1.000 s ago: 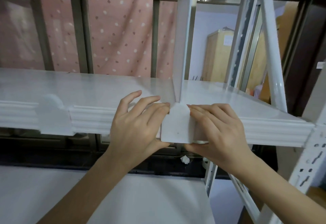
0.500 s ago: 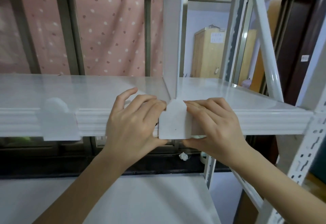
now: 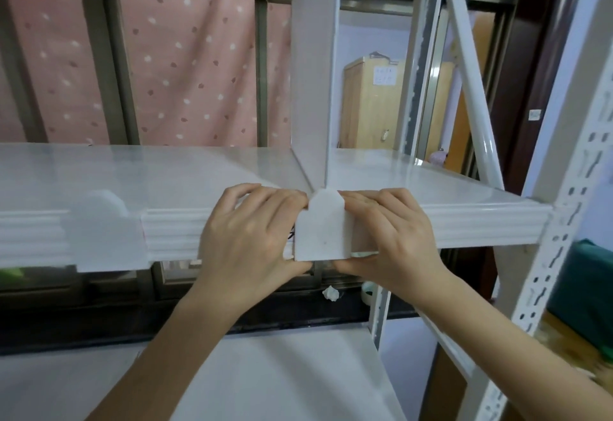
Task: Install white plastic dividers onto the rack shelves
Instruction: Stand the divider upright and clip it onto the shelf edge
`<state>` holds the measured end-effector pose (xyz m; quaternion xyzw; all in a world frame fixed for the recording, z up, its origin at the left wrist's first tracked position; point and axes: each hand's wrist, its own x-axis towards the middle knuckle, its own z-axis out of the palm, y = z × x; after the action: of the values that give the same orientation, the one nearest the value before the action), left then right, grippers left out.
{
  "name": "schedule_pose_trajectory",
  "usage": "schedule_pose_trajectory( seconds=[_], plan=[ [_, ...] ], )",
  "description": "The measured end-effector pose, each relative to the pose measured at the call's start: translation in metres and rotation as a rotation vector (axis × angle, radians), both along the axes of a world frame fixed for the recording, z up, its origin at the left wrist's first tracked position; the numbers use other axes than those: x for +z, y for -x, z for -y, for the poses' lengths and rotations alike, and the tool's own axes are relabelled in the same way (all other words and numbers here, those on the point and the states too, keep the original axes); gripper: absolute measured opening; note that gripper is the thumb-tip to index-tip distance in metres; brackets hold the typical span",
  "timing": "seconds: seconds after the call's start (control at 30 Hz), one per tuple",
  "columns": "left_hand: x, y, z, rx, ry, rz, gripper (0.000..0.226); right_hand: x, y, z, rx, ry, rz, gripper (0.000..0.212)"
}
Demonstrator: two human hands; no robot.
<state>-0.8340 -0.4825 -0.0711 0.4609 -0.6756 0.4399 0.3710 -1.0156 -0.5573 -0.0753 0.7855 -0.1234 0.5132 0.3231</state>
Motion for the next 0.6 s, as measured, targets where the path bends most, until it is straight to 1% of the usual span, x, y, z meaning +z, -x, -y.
schedule_pose_trajectory(
  seconds=[0.07, 0.17, 0.23, 0.37, 0.6],
  plan=[
    [-0.002, 0.000, -0.002, -0.002, -0.021, -0.016, 0.043, -0.003, -0.002, -0.003, -0.025, -0.033, 0.031, 0.065],
    [-0.006, 0.002, -0.005, -0.015, -0.048, -0.036, 0.043, -0.011, -0.008, -0.012, -0.104, -0.123, 0.074, 0.071],
    [-0.008, 0.002, -0.006, -0.011, -0.064, -0.029, 0.046, -0.014, -0.011, -0.020, -0.160, -0.183, 0.073, 0.069],
    [-0.015, 0.002, -0.010, 0.020, -0.113, -0.010, 0.063, -0.018, -0.009, -0.036, -0.254, -0.284, 0.033, 0.067],
    [-0.020, 0.010, -0.021, 0.094, -0.191, -0.054, 0.065, -0.019, -0.009, -0.049, -0.313, -0.415, 0.006, 0.062]
  ],
)
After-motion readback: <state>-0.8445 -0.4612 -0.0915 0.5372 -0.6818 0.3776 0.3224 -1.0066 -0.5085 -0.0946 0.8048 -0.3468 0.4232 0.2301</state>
